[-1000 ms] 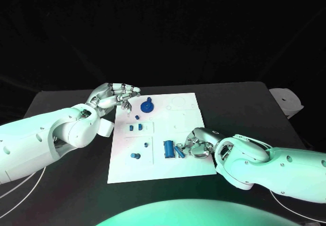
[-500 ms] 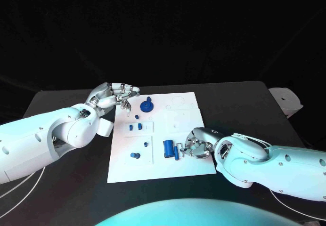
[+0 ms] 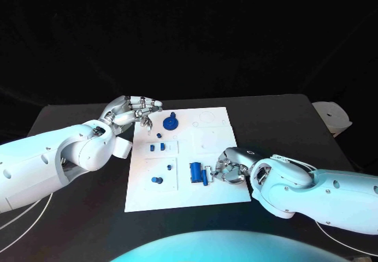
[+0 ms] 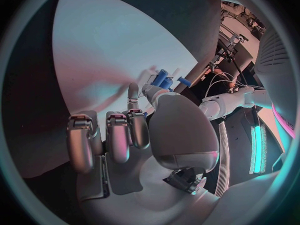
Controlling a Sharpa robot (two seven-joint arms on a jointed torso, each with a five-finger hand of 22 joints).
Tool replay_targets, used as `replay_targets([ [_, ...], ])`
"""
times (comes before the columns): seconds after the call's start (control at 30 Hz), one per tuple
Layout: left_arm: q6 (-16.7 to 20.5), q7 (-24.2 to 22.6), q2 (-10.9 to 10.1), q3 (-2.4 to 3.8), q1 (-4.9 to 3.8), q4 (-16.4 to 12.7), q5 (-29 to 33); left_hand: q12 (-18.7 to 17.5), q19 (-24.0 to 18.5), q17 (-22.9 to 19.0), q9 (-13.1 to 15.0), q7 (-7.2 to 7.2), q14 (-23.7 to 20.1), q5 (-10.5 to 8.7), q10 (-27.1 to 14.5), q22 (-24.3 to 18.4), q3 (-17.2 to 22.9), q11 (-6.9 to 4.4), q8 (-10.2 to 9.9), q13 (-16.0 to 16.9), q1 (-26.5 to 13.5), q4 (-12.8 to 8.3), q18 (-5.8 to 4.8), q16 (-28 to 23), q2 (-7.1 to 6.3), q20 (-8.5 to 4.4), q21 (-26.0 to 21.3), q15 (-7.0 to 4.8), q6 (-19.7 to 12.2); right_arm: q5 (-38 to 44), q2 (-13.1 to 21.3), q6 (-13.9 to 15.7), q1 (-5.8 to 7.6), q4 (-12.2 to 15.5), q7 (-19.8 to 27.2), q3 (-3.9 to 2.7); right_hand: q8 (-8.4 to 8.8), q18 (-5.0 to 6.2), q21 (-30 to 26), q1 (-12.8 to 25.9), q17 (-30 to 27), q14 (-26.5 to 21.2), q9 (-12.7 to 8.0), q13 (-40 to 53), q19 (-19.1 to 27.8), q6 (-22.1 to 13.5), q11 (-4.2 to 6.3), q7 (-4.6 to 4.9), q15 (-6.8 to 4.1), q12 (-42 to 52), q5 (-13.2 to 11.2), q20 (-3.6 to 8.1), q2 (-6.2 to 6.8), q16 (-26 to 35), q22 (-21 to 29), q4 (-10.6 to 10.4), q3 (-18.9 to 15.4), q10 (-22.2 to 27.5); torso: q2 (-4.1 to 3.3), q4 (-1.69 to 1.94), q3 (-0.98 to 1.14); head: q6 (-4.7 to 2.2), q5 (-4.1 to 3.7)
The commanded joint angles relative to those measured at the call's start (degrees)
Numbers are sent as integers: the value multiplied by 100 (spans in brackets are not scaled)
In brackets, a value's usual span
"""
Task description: Assemble the parts on the task board
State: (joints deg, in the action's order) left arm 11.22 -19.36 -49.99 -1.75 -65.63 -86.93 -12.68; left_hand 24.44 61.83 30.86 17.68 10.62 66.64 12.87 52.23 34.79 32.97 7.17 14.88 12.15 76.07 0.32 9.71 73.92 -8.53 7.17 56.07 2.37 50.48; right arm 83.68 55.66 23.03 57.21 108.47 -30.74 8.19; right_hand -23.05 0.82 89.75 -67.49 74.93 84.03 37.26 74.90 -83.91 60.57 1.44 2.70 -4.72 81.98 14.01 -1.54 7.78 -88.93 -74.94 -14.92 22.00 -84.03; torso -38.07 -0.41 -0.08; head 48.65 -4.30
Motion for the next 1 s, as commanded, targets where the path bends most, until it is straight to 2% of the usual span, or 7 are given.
replay_targets([
  [0.03,-86,-28,7,3,-3,-12,-16,27,7,-9,9,16,-12,22,-45,-10,26,2,20,-6,-6,8,92,22,-27,41,-31,22,-37,69,35,262,-7,81,65,-1,-37,-82,25,94,1338,561,-5,1121,-609,13,26,-28,-41,32,33,43,32,-32,-1506,-72,-4,-312,1,-6,5,-8,2],
  [0.13,-89,-28,8,3,-3,-9,-16,27,7,-9,9,16,-12,22,-45,-10,26,2,20,-6,-6,8,92,22,-27,41,-31,22,-37,8,88,391,-6,160,232,-2,-34,-82,25,134,1334,560,-5,1086,-609,-8,19,-21,-35,-42,-19,39,163,-30,-1506,-97,-57,-285,1,-6,4,-6,-2],
  [0.27,-89,-31,14,3,-3,-3,-16,27,7,-9,9,16,-12,22,-45,-10,26,2,20,-6,-6,8,92,22,-27,41,-31,22,-37,52,166,556,-4,234,614,-2,72,-82,25,-47,1274,547,-43,1023,-609,-205,-55,67,21,-180,-265,-2,422,-2,-1506,-11,-129,-217,6,-5,-1,-15,-14],
  [0.43,-90,-31,16,3,-3,-1,-16,27,7,-9,9,16,-12,22,-45,-10,26,2,20,-6,-6,8,92,22,-27,41,-31,22,-37,265,259,634,-3,258,992,-2,294,-82,25,-304,1247,540,-144,997,-609,-464,-170,207,117,-246,-325,-81,546,11,-1506,58,-206,-169,4,-4,-2,-11,-15],
  [0.63,-87,-32,11,3,-3,-4,-16,27,7,-9,9,16,-12,22,-45,-10,26,2,20,-6,-6,8,92,22,-27,41,-31,22,-37,590,336,596,-3,268,1437,2,530,-82,25,-650,1267,544,-257,1010,-609,-621,-273,325,208,-225,-322,-168,616,3,-1506,173,-296,-151,2,-9,-5,-21,-8],
  [0.9,-86,-35,10,3,-2,-5,-16,27,7,-9,9,16,-12,22,-45,-10,26,2,20,-6,-6,8,92,22,-27,41,-31,22,-37,904,367,547,-7,269,1750,18,707,-70,-33,-887,1284,546,-338,1006,-589,-706,-338,399,267,-233,-305,-225,639,-5,-1489,256,-337,-125,2,2,-5,-19,-19],
  [1.0,-86,-35,9,3,-2,-4,-16,27,7,-9,9,16,-12,22,-45,-10,26,2,20,-6,-6,8,92,22,-27,41,-31,22,-37,976,358,523,-12,253,1758,26,674,-72,-21,-968,1281,545,-332,1029,-593,-538,-321,367,264,-181,-290,-236,551,-3,-1493,263,-295,-144,2,-1,-3,-25,-14],
])
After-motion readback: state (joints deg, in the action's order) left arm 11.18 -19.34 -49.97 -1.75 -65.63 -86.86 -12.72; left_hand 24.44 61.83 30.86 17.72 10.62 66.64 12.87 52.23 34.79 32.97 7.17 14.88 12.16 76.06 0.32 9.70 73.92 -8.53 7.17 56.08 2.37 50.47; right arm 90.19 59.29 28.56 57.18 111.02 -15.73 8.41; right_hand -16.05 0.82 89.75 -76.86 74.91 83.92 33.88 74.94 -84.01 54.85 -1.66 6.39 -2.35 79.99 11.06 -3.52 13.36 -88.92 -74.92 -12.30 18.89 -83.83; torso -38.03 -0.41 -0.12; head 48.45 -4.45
